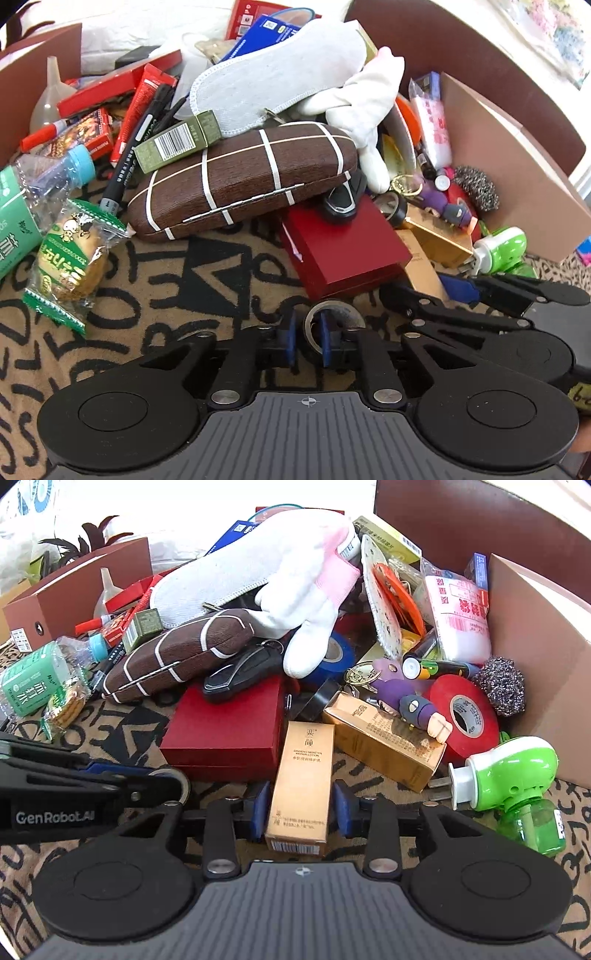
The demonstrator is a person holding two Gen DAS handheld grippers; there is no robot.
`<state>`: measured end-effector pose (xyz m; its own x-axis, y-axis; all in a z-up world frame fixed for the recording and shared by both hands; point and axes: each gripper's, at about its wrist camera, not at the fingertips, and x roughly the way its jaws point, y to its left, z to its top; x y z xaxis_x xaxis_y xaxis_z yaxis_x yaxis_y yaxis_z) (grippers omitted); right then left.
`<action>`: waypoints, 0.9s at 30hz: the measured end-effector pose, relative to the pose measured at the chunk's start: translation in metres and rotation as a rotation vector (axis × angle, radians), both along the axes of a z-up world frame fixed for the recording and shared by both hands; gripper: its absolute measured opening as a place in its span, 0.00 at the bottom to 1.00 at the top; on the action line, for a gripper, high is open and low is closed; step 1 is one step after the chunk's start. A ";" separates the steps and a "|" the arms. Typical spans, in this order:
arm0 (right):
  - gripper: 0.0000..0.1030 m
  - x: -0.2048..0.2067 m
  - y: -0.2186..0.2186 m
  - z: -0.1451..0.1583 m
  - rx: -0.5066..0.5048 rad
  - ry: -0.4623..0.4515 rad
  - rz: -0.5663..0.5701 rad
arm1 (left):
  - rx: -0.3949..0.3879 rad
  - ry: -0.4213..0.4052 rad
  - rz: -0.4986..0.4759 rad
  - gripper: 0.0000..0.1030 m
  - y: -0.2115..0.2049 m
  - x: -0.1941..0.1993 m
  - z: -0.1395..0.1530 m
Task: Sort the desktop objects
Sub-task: 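Lift the tape roll with the left tool while the right tool grasps a gold box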
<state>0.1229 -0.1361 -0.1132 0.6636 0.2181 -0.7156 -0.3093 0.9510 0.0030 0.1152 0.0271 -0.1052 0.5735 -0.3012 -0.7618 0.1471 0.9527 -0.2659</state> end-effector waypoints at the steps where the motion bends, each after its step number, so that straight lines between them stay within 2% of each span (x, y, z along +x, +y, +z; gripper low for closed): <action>1: 0.40 0.000 -0.001 0.000 0.005 -0.001 -0.001 | -0.001 0.001 -0.005 0.11 0.000 0.000 0.000; 3: 0.42 0.000 -0.002 -0.001 0.010 0.000 -0.003 | 0.005 -0.006 -0.008 0.13 -0.002 -0.001 0.000; 4: 0.42 0.001 -0.003 -0.001 0.013 0.003 -0.005 | 0.000 -0.008 -0.008 0.22 -0.002 0.000 0.000; 6: 0.42 0.002 -0.003 -0.001 0.013 0.008 -0.005 | -0.006 -0.011 -0.006 0.22 -0.003 0.001 -0.001; 7: 0.43 0.003 -0.003 -0.001 0.010 0.009 -0.001 | -0.004 -0.011 -0.008 0.18 -0.004 0.001 -0.001; 10: 0.37 0.002 -0.004 -0.001 0.018 0.019 0.000 | 0.005 -0.008 -0.013 0.15 -0.003 0.000 0.001; 13: 0.34 -0.002 -0.006 0.000 0.017 0.023 -0.003 | 0.023 -0.014 -0.023 0.22 -0.007 0.002 0.002; 15: 0.34 -0.003 -0.007 0.000 0.017 0.023 -0.001 | 0.042 -0.013 -0.040 0.21 -0.010 0.002 0.003; 16: 0.33 -0.005 -0.007 0.001 0.018 0.025 0.001 | 0.050 -0.011 -0.046 0.09 -0.011 0.002 0.005; 17: 0.33 -0.007 -0.008 0.001 0.022 0.028 0.002 | 0.046 -0.003 -0.050 0.05 -0.012 0.001 0.006; 27: 0.33 -0.039 -0.033 0.014 0.131 0.052 0.018 | -0.028 0.006 -0.033 0.03 -0.008 -0.023 0.019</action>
<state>0.0835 -0.1694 -0.0990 0.6213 0.3235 -0.7137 -0.3228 0.9356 0.1430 0.0925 0.0193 -0.0864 0.5587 -0.3406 -0.7562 0.1764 0.9397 -0.2930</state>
